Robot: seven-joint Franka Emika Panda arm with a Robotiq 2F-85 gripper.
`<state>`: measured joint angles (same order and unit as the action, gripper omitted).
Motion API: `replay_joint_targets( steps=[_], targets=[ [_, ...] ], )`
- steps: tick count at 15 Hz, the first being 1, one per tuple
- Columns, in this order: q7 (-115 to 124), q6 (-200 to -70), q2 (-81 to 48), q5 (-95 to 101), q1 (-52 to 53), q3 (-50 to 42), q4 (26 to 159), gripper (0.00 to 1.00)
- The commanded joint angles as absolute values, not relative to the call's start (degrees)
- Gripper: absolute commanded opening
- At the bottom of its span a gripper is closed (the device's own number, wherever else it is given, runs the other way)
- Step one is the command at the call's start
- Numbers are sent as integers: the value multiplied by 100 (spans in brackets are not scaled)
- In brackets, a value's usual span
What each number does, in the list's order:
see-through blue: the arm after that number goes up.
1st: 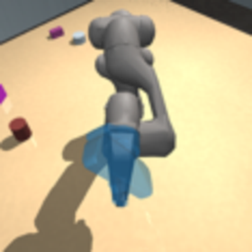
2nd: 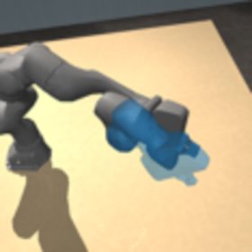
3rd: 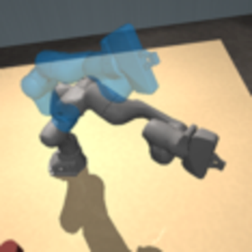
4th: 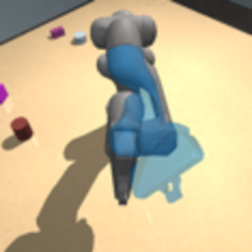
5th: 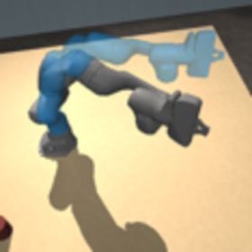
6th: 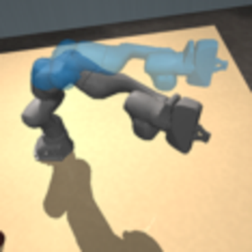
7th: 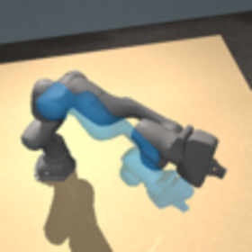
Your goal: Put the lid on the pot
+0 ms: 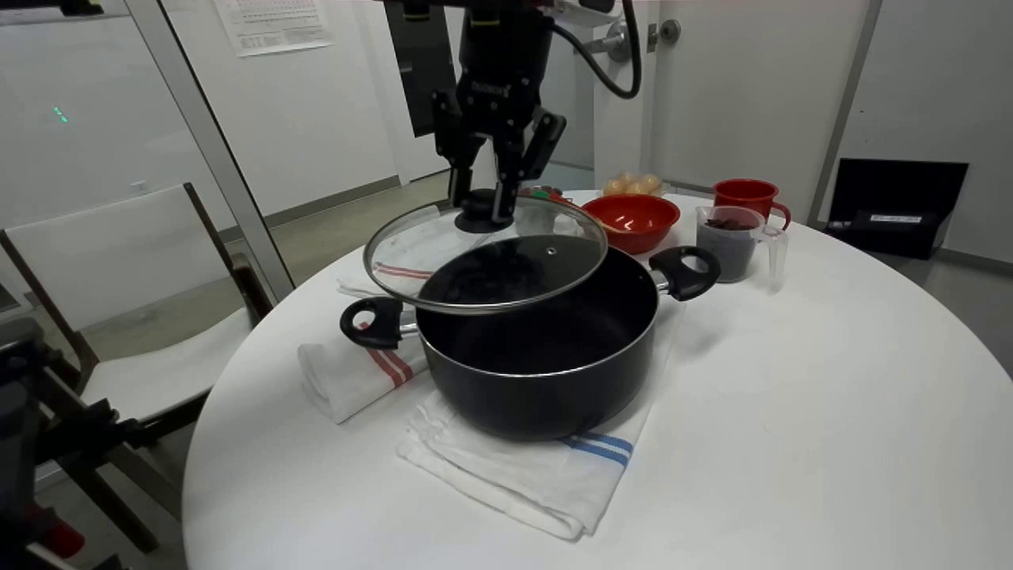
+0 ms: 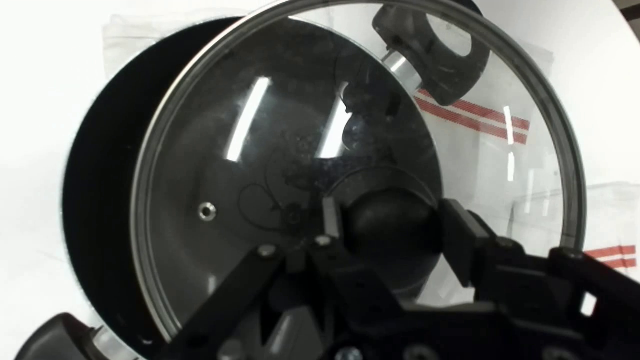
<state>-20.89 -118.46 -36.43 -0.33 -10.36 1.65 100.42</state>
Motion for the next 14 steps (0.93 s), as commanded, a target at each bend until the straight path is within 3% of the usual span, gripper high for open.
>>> replay_joint_targets(
  steps=[1,14],
  targets=[
    [-1780,-11850,-3485,-132,-1006,44,10111,25],
    [-877,-11918,-3783,-204,-1028,-184,9946,25]
  ],
)
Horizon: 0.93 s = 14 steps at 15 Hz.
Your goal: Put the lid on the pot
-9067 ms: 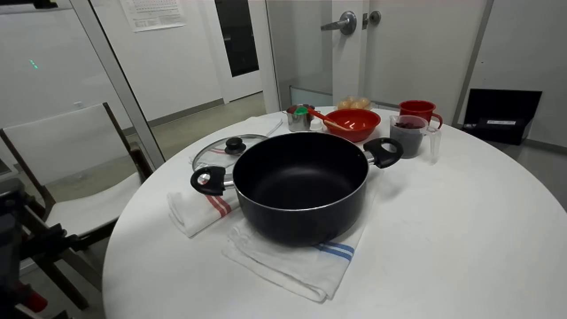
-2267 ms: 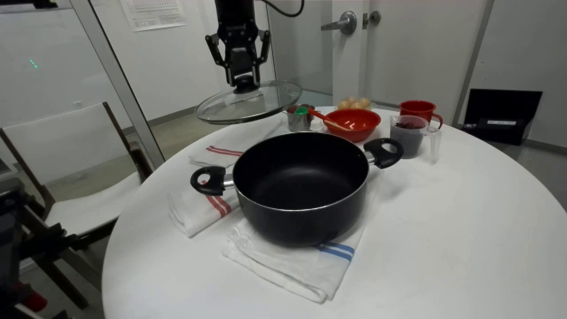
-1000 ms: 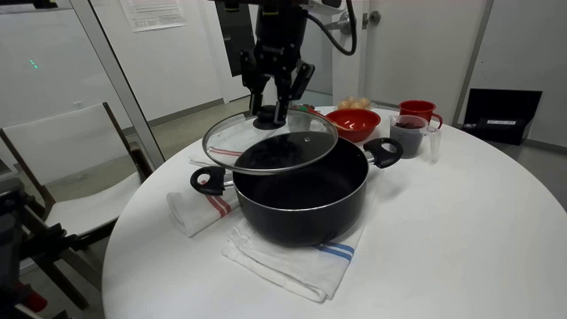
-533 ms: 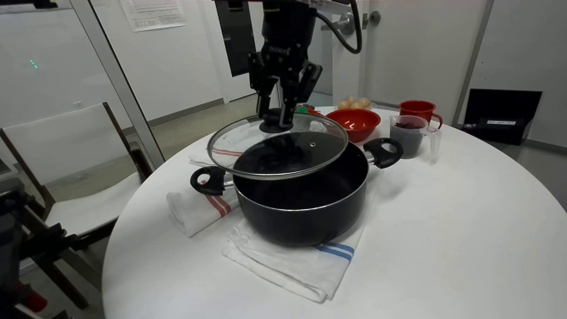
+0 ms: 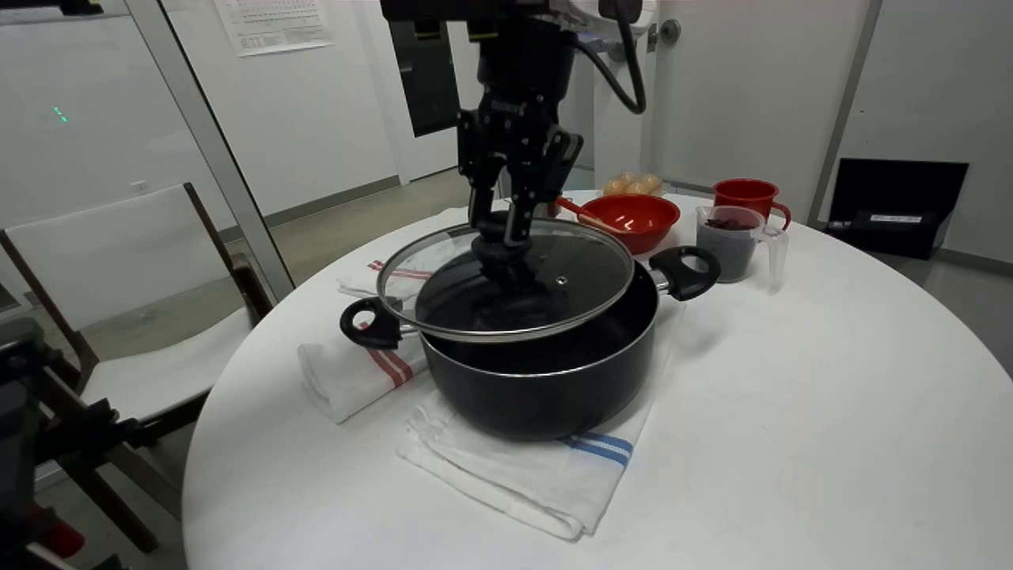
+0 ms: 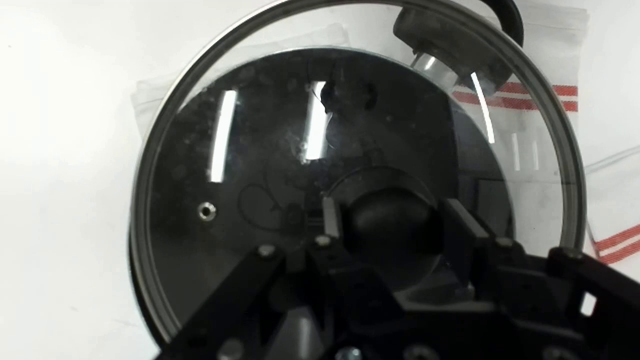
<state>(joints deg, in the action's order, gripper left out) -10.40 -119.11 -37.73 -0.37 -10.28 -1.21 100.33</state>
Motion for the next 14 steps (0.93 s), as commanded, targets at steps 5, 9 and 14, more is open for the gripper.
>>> replay_joint_targets(
  steps=[5,9,14],
  targets=[
    [-743,-12041,-3810,-309,-1083,-209,9948,25],
    [-677,-12107,-3864,-399,-1099,-217,9908,25],
    [-573,-12106,-3939,-480,-1126,-239,9846,25]
  ],
)
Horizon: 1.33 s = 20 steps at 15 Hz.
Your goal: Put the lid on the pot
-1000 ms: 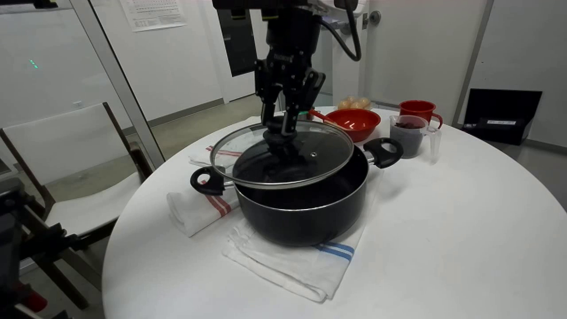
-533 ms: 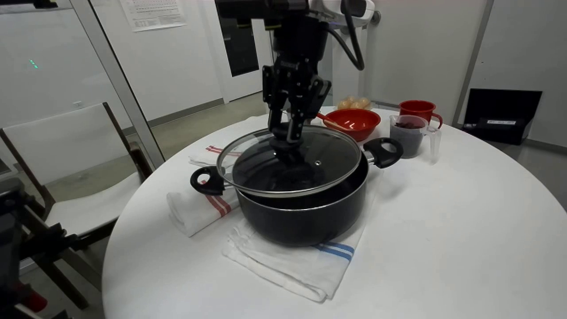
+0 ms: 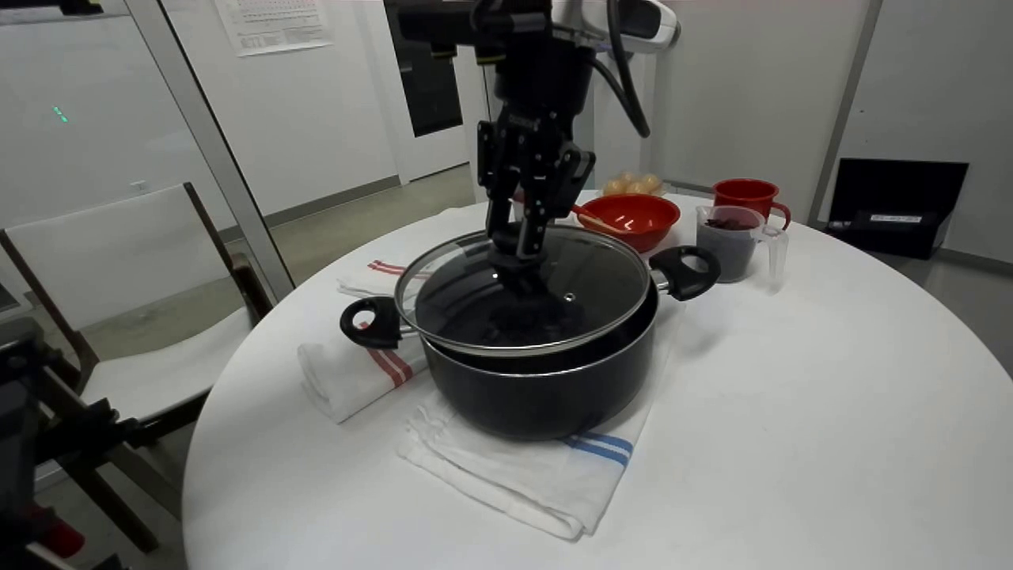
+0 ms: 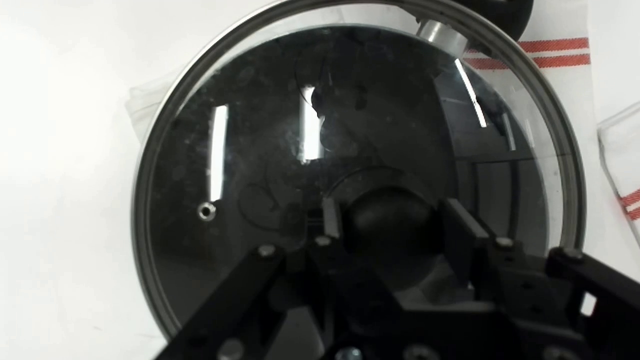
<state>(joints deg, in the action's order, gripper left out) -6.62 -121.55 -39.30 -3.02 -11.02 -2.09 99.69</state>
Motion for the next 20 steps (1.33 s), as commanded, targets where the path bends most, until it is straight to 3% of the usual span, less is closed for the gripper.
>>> replay_joint_targets(
  steps=[1,20],
  targets=[
    [-561,-12118,-3936,-503,-1141,-240,9856,25],
    [-499,-12148,-4150,-583,-1158,-241,9614,25]
  ],
)
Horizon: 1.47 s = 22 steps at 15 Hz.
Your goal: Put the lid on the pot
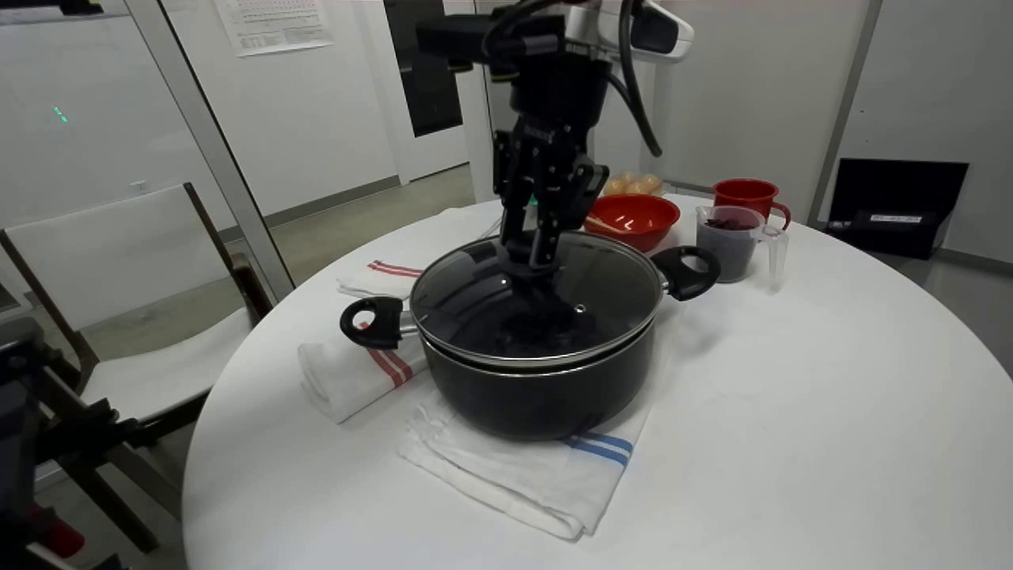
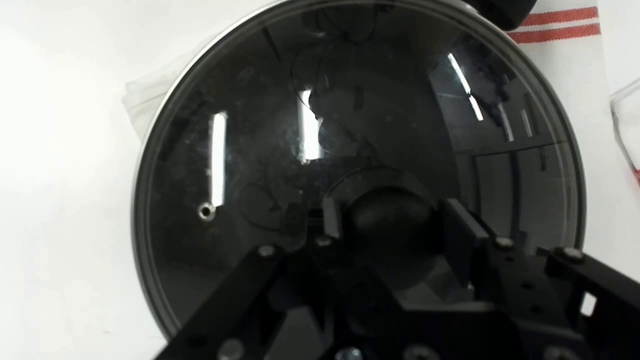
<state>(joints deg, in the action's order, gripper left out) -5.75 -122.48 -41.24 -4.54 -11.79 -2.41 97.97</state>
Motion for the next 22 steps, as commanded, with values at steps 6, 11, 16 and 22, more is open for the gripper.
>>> replay_joint_targets(
  steps=[6,11,16,22],
  targets=[
    [-525,-12119,-4223,-574,-1139,-209,9538,25],
    [-528,-12165,-4186,-587,-1139,-198,9559,89],
    [-534,-12213,-4141,-591,-1126,-176,9551,100],
    [-538,-12285,-4034,-583,-1113,-170,9699,100]
  ],
)
